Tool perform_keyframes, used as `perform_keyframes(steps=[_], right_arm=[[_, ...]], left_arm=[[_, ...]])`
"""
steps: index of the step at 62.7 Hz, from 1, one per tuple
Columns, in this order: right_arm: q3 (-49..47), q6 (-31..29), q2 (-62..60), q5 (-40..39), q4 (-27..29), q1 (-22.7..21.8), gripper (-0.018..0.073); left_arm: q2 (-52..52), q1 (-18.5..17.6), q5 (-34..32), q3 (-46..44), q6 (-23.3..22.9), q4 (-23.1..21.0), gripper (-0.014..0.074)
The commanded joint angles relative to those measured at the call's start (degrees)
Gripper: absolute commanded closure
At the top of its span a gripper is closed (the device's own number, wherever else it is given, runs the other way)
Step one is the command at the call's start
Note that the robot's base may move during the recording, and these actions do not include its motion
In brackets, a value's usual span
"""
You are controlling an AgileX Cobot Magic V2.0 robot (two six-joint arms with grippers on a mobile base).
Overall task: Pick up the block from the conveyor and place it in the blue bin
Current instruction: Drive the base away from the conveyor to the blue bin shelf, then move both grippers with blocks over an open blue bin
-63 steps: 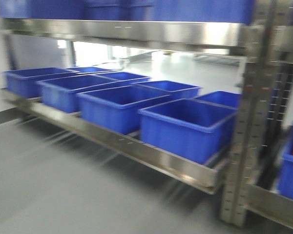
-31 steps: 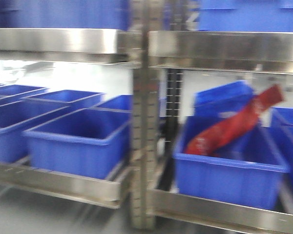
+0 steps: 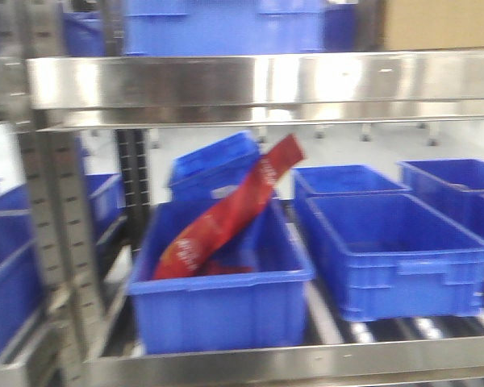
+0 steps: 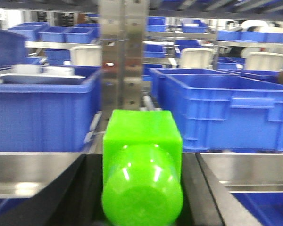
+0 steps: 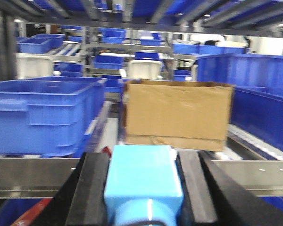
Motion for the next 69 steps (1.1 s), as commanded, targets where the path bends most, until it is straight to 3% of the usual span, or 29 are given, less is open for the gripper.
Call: perform_keyframes(steps=[1,69], right_arm=[[0.1,0.1,-0.2,-1.4,-0.4,-0.2,0.0721],[0.1,0.1,-0.2,-1.4,-0.4,-0.2,0.0721]], left_arm=[[-0.1,-0.2,-1.1,0.1,-0.2,-0.1,0.0708],[-0.1,-0.2,-1.1,0.1,-0.2,-0.1,0.0708]])
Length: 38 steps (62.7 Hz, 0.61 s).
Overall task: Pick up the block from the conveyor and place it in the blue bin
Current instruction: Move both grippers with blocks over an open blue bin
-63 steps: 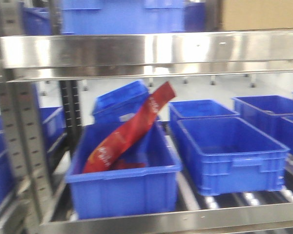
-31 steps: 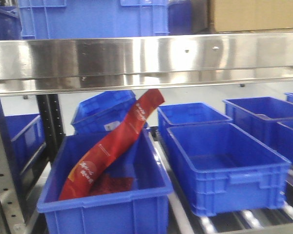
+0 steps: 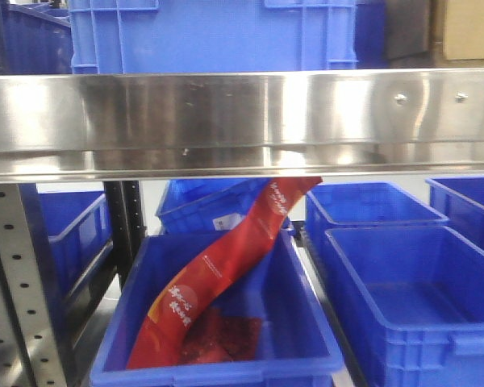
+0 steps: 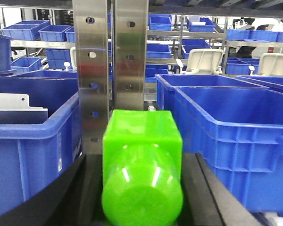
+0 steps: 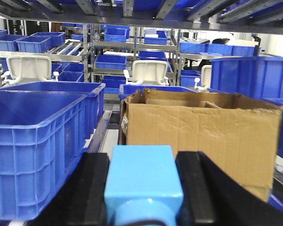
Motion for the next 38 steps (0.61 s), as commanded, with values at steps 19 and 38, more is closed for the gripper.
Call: perform_keyframes(steps=[19,38], right_arm=[[0.1,0.1,-0.2,-1.4,-0.4,-0.2,0.0721],[0.1,0.1,-0.2,-1.4,-0.4,-0.2,0.0721]], left_arm=[[-0.1,-0.2,-1.1,0.0,-0.2,-0.1,0.0708],[-0.1,-0.2,-1.1,0.0,-0.2,-0.1,0.0708]])
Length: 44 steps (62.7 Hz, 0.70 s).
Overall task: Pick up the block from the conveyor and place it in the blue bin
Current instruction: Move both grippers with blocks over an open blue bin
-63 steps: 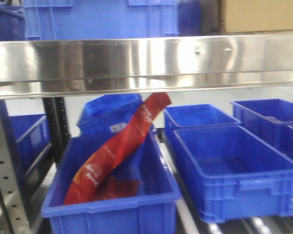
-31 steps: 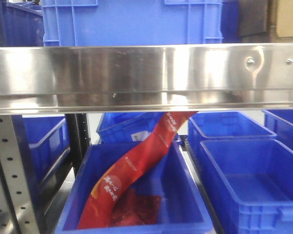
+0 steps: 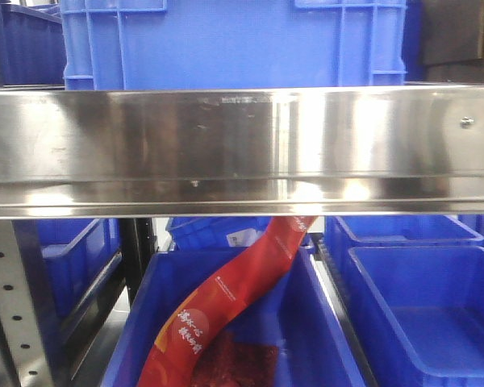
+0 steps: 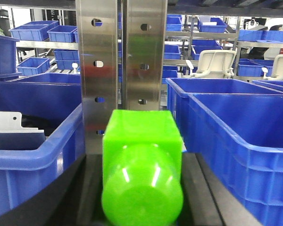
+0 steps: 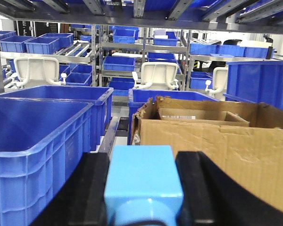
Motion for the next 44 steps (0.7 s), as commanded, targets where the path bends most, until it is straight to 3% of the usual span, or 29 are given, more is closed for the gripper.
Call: perform_keyframes(steps=[1,44], right_arm=[[0.1,0.1,-0.2,-1.3,-0.4,-0.2,0.0721],[0.1,0.1,-0.2,-1.3,-0.4,-0.2,0.0721]], left_arm=[[-0.1,-0.2,-1.1,-0.1,-0.2,-0.1,0.0708],[-0.2,-1.2,-1.1,-0.1,-0.2,-0.1,0.0708]])
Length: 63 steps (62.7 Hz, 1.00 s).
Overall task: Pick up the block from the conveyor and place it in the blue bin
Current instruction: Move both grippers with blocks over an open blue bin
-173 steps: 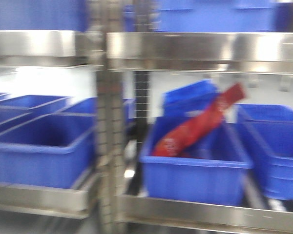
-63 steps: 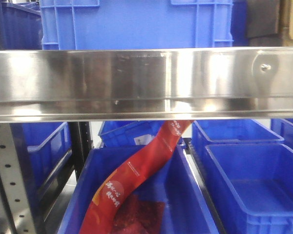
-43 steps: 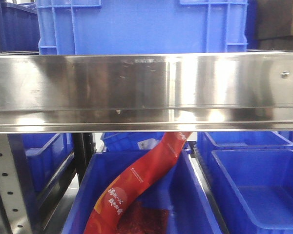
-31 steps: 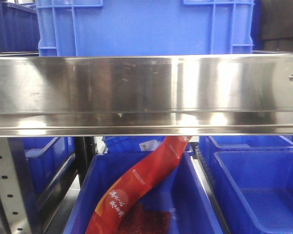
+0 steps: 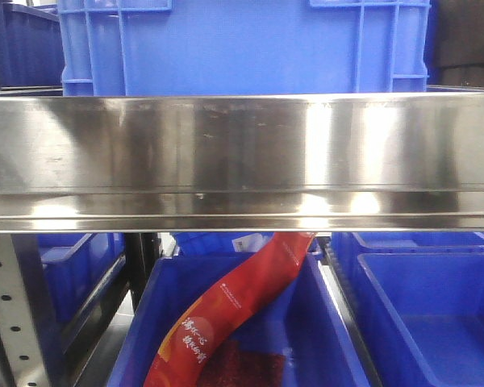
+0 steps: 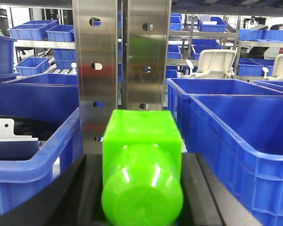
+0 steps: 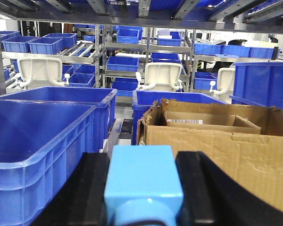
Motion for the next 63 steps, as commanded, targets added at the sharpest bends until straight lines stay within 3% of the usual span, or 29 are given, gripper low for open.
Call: perform_keyframes(steps=[1,34,56,63], right_arm=[[0.1,0.1,-0.2,-1.3,-0.4,-0.2,0.0721],[0.1,0.1,-0.2,-4.3,1.2,-0.2,0.0721],[-6.9,-0.1,10.0,-6.4,1.0,8.8,0.0721],[-11.7,-0.1,15.8,-6.4,1.0,12.9,0.0721]], left_arm=[[-0.2,-0.3,-1.1,-0.1,-0.2,-0.1,0.0708],[-0.1,-0.9,-1.2,-0.2,-0.2,-0.8,0.0708],[11.1,-10.7,0.7,-11.1,-0.1,-1.3,0.0708],[16.8,-15.8,0.7,-16.9,-0.1,-1.2,0.0708]])
